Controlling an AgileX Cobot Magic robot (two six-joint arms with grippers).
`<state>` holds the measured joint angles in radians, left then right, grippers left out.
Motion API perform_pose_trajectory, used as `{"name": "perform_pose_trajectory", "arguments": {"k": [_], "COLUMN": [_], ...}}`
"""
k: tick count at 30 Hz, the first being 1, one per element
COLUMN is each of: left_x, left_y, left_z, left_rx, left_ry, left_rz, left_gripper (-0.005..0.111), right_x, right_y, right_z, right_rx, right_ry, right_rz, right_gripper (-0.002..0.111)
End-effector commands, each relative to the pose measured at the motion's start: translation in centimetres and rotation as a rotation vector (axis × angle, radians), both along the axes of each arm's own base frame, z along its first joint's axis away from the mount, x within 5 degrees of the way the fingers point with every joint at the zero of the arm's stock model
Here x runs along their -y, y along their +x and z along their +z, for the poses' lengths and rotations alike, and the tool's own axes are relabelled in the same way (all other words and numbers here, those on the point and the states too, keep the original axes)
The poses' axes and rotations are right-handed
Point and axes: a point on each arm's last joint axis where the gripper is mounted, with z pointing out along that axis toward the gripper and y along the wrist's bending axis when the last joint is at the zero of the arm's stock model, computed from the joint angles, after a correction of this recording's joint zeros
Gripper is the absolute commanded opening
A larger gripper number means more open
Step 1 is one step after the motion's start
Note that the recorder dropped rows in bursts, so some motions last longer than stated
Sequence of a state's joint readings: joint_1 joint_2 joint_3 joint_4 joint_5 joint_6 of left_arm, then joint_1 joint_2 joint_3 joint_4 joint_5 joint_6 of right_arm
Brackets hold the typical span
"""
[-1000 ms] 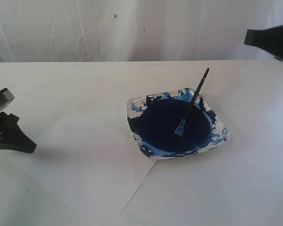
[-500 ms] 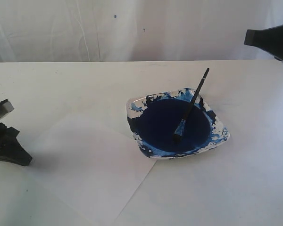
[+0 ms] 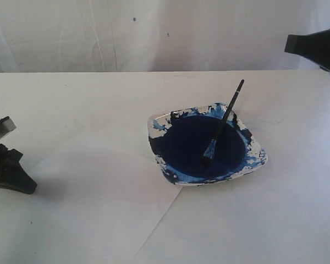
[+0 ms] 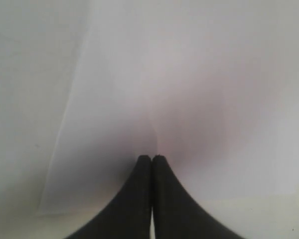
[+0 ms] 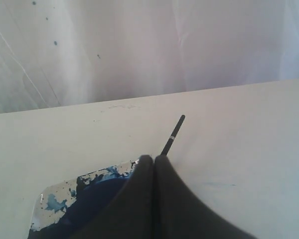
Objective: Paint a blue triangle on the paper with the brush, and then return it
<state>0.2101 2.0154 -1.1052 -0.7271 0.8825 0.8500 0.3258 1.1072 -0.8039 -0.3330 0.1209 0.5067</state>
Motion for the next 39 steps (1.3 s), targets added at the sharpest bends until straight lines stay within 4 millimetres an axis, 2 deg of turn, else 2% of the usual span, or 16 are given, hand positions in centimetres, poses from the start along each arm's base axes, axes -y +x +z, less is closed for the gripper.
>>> {"name": "perform_pose_trajectory", "arguments": {"k": [1,8,13,19,24,29,31,34,37,38,39], "left_x": [0.0,0.0,0.0,0.0,0.0,0.0,0.0,0.0,0.0,0.0,0.0], "left_y": [-0.1,-0.1,-0.1,-0.1,-0.1,-0.1,-0.1,-0.1,-0.1,-0.1,-0.1], "left_z": [0.0,0.0,0.0,0.0,0.0,0.0,0.0,0.0,0.0,0.0,0.0], "left_rx": [0.003,0.003,0.003,0.003,0.004,0.005,0.005,0.013,0.014,0.014,0.014], "left_ry": [0.003,0.003,0.003,0.003,0.003,0.005,0.005,0.001,0.003,0.003,0.003], "left_rz": [-0.005,-0.005,-0.005,-0.005,-0.007,-0.006,-0.006,-0.014,-0.015,-0.015,-0.015], "left_gripper": [0.000,0.000,0.000,0.000,0.000,0.000,0.000,0.000,0.000,0.000,0.000], "right_x": [-0.1,0.0,-0.3,-1.4,-2.5,-2.7,-2.5,-2.2,-2.0,-2.1,-2.1], "right_y": [-0.1,-0.1,0.6,3.1,5.4,7.8,8.8,10.3,11.6,12.2,12.6], "right_z": [0.2,0.1,-0.9,-3.6,-6.7,-8.7,-9.0,-9.6,-10.0,-10.4,-10.6], "right_rx": [0.021,0.007,-0.025,-0.076,-0.135,-0.180,-0.177,-0.167,-0.135,-0.137,-0.129], "right_ry": [0.000,-0.003,-0.014,-0.017,0.037,0.118,0.175,0.250,0.271,0.293,0.307], "right_rz": [0.010,0.005,0.007,0.032,0.033,-0.014,-0.048,-0.094,-0.104,-0.118,-0.123], "right_gripper": [0.000,0.000,0.000,0.000,0.000,0.002,0.008,0.027,0.059,0.075,0.081]}}
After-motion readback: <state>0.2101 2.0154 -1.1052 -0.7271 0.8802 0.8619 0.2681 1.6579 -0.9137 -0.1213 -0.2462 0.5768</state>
